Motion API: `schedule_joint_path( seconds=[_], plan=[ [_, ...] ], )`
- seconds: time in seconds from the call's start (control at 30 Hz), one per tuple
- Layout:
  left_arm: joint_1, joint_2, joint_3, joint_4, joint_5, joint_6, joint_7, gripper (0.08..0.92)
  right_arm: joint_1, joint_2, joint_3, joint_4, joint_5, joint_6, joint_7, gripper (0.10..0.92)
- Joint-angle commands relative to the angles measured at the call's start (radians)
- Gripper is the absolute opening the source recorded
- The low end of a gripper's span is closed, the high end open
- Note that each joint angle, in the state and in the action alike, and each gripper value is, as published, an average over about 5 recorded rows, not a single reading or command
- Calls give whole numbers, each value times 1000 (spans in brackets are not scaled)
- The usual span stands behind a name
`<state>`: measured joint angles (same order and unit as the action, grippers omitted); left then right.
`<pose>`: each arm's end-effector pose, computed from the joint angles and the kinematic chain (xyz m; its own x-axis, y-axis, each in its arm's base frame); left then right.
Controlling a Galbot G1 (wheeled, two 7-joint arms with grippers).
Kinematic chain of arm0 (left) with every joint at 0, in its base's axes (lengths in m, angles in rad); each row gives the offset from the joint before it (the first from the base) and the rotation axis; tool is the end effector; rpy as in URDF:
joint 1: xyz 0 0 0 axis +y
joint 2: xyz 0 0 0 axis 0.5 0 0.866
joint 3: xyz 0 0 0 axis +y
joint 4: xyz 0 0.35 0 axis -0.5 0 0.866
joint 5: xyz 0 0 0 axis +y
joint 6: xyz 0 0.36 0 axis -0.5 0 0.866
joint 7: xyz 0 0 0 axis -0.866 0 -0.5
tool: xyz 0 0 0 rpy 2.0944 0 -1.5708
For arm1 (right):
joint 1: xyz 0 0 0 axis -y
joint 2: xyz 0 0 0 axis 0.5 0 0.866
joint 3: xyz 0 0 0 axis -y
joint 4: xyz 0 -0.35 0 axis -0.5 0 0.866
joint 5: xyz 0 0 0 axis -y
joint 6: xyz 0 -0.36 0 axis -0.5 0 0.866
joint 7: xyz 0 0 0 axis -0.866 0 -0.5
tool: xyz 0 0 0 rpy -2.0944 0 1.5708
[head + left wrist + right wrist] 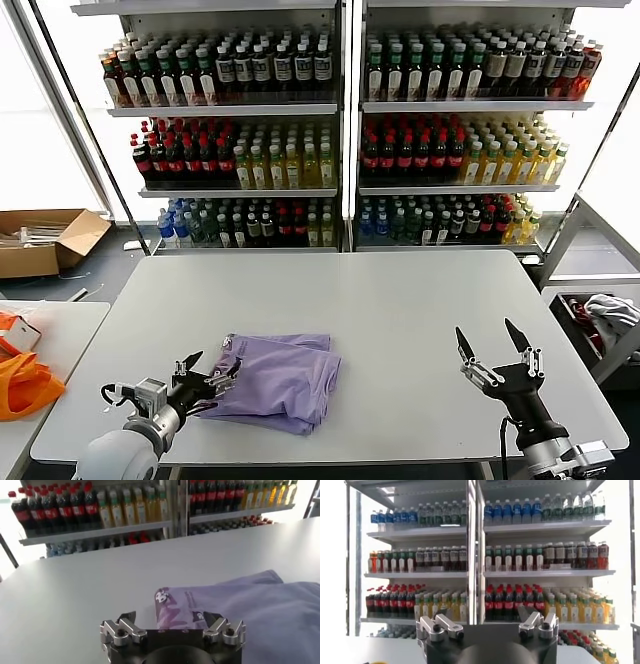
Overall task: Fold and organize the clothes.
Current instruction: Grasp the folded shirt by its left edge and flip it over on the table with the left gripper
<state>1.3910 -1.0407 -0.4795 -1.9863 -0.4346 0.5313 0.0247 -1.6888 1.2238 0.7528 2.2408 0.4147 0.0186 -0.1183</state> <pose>0.2478 0.0910 -0.2841 -0.8367 0.2082 0.5066 0.2594 0.9653 0.0317 0.1620 -0.1033 -0.2423 -0.9839 -0.1612 -0.0777 -0.1611 0.9869 -0.0083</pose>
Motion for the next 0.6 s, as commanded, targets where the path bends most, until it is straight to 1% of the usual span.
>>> schedule_joint_path(
  seconds=[0.03,0.13,0.27,0.6],
  plan=[
    [28,-8,0,17,0,10,-2,815,-6,-1,3,13,11,10,1,823],
    [2,-8,16,30,-9,10,-2,765,-9,-2,12,11,13,9,2,823],
    [-11,-9,26,36,-19,5,5,647,-10,-1,19,6,11,5,2,823],
    [7,-17,44,40,-31,-26,26,362,-3,-2,31,-7,14,-6,2,823]
  ],
)
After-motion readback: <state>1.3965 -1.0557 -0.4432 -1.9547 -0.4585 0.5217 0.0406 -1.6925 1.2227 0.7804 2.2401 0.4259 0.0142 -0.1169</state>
